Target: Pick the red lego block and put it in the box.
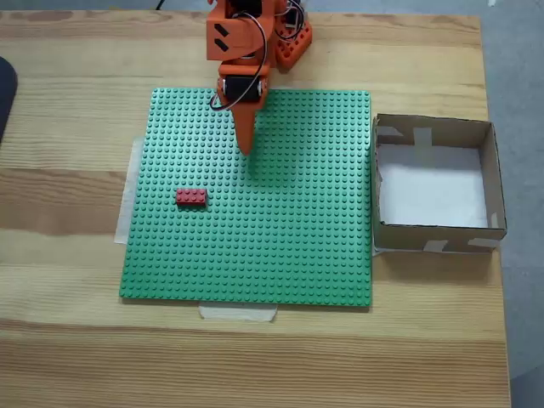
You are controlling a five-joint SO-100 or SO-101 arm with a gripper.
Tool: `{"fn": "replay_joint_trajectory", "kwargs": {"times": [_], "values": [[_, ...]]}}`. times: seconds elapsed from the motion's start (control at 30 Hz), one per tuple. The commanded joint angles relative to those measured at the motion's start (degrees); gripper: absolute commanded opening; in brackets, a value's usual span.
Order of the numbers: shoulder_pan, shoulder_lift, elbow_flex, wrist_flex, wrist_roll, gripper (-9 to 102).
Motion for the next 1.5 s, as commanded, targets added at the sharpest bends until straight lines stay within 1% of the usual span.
{"fn": "replay_joint_trajectory", "kwargs": {"times": [0.0,0.23,0.4,0.53,0.73,0.83,0.97,1.17,1.3,1.47], "values": [[0.3,0.4,0.5,-0.3,0.5,-1],[1.6,-2.5,-7.4,2.1,-2.0,-1],[1.6,-12.7,-17.1,2.5,-3.0,-1],[2.1,-22.2,-26.5,4.5,-1.9,-1],[3.4,-37.4,-41.3,9.2,-1.4,-1],[3.9,-44.6,-49.0,12.3,-4.0,-1],[5.0,-53.4,-58.7,16.6,-2.1,-1],[5.6,-65.8,-72.2,21.9,-4.8,-1],[7.2,-72.7,-78.9,25.1,-3.6,0],[7.9,-78.2,-83.1,26.3,-4.8,4]]}}
